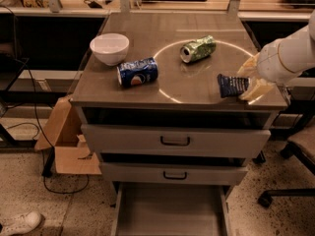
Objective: Pick rxbar blueberry from bottom drawer and place on counter
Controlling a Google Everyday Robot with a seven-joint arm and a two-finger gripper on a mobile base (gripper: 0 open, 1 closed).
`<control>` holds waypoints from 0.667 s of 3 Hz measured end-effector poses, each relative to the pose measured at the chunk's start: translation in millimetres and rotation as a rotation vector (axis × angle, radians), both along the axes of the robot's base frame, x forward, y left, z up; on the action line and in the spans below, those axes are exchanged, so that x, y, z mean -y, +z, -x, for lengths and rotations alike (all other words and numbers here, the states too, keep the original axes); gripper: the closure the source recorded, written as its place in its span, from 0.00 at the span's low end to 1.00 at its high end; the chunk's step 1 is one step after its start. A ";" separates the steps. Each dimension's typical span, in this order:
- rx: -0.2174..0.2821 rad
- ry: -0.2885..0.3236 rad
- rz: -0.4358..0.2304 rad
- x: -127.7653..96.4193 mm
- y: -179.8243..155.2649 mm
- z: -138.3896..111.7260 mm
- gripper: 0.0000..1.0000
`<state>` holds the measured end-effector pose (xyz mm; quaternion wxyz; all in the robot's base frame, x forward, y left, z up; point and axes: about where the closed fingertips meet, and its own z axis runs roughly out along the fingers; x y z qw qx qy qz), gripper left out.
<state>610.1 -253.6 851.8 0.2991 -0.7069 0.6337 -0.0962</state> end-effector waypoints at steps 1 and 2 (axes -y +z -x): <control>-0.004 0.008 0.001 -1.1 -0.8 0.7 0.85; -0.004 0.008 0.001 -1.2 -0.9 0.7 0.61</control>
Offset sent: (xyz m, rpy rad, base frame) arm -0.0007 0.0011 -0.0008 -0.0007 0.0043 0.0082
